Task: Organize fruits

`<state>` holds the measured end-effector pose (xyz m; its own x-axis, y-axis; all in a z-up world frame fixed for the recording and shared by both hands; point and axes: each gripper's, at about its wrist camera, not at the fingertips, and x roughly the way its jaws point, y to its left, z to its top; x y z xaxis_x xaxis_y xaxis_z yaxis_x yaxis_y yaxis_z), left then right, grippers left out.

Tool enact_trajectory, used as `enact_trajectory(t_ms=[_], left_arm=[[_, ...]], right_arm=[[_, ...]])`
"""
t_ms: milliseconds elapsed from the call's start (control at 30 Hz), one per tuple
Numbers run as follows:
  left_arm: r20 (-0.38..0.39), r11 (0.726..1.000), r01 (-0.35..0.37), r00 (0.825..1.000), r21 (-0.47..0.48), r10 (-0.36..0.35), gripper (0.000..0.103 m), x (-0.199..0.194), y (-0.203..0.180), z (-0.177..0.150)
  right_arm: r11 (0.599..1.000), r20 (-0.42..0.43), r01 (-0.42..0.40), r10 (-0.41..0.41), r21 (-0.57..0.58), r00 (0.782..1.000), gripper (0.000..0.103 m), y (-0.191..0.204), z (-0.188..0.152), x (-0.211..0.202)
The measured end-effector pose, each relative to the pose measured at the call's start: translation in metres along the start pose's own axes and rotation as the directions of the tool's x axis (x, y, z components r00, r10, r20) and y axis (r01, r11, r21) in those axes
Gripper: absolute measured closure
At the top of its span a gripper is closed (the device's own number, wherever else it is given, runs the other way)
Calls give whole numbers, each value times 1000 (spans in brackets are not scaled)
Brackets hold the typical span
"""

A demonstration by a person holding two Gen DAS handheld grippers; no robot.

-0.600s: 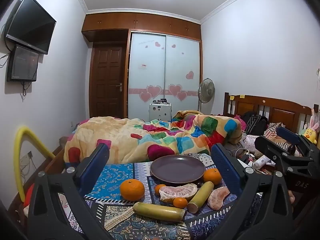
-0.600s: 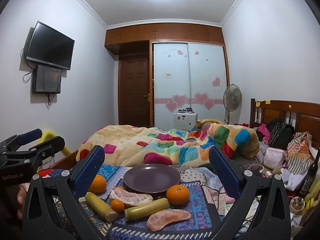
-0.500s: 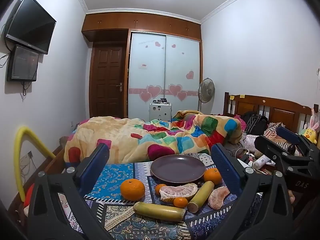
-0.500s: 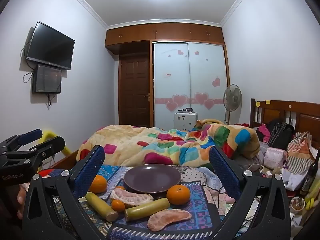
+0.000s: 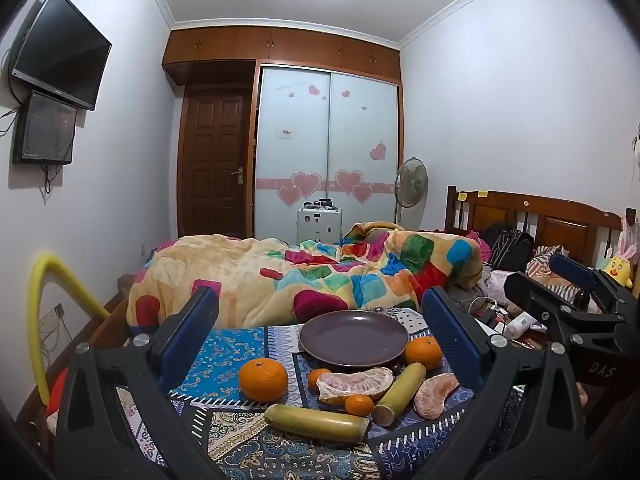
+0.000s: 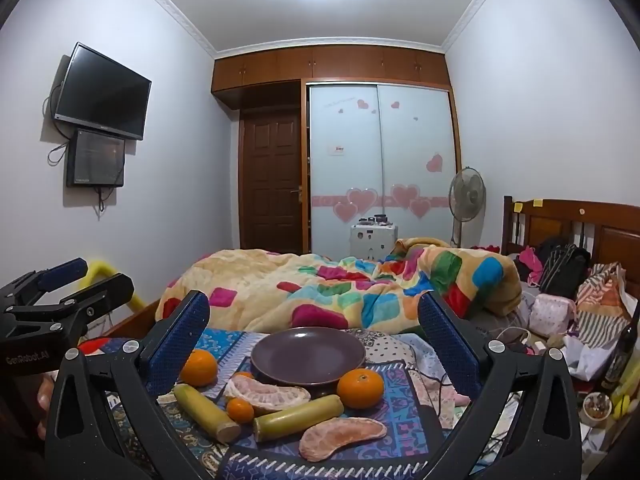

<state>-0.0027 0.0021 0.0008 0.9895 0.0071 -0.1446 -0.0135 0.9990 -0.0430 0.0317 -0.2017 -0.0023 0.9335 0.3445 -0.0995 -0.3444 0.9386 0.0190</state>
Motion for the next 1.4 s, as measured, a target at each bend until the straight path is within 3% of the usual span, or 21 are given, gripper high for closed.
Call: enact_trajectory(t_ms=[1400], left_arm=[[5,1000,1,1000,3,-1,0,-1,-6,2]], right_arm=[[1000,8,6,-6,1,1000,0,-1,4,-4]])
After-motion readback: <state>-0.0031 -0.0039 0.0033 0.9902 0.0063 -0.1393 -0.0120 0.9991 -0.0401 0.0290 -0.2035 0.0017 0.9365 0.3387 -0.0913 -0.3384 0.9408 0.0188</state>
